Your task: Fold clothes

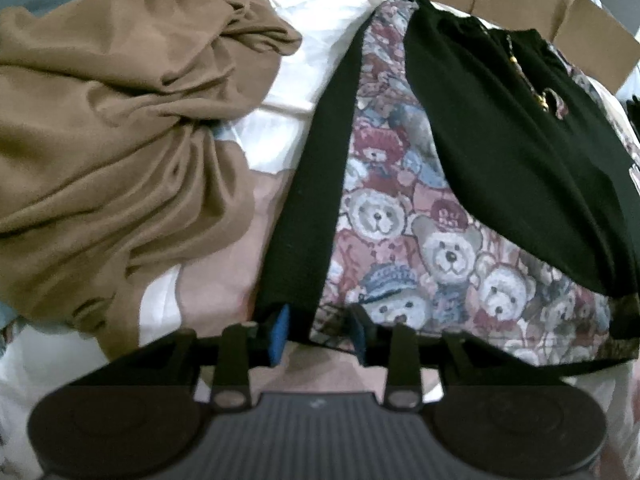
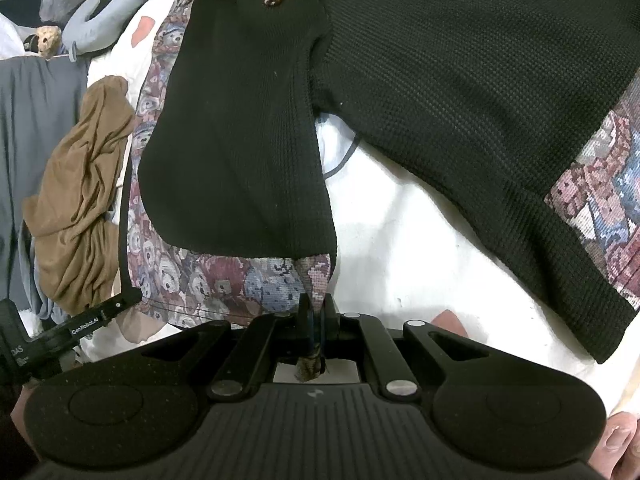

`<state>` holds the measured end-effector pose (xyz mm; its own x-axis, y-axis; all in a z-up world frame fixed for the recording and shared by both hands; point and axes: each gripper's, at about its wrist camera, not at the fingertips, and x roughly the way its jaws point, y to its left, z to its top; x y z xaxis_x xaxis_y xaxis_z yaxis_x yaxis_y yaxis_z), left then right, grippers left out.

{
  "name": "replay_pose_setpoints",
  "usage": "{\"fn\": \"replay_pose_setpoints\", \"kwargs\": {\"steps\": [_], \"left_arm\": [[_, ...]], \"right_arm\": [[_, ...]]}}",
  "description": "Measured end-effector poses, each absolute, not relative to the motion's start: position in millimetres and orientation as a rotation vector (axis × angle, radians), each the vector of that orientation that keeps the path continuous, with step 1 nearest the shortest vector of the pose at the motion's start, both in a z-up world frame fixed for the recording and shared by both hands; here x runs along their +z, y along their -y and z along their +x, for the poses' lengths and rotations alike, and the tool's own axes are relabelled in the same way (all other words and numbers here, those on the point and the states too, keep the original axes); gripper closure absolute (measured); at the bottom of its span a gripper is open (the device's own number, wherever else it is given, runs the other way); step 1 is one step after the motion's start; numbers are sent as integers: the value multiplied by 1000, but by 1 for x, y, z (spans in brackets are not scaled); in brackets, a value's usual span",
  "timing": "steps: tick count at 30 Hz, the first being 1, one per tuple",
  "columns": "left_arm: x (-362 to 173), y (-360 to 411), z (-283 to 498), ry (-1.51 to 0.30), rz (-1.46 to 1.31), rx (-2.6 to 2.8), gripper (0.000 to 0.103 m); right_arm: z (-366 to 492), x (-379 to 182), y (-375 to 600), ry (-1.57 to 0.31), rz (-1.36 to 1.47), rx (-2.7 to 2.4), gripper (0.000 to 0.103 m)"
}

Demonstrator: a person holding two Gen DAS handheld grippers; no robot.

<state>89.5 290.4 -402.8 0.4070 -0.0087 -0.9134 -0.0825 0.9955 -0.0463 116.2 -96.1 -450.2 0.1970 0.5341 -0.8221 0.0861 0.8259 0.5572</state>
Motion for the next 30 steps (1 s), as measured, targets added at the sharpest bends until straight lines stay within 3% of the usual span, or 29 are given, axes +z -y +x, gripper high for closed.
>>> {"fn": "replay_pose_setpoints", "kwargs": {"steps": [2, 4, 6, 10, 11, 13, 30], "left_arm": [[-404, -289, 87, -1141, -87, 55, 73], [-401, -289, 86, -1141, -85, 64, 93], [-395, -289, 85, -1137, -84, 63, 97], [-374, -289, 80, -1109, -93, 44, 97], [-368, -290, 80, -1101, -98, 49, 97], [-359, -293, 79, -1085, -111, 63, 97], [-351, -309, 86, -1093, -87, 125, 97]], "right_arm": [[117, -450, 95, -1354, 558, 339, 103], [117, -450, 95, -1355, 562, 343, 102], [117, -448, 96, -1353, 583, 357, 100], [119, -444, 99, -1341, 620, 367, 94], [119, -443, 100, -1337, 627, 369, 88], [119, -440, 104, -1318, 645, 363, 62], [120, -449, 107, -1324, 628, 366, 59]]}}
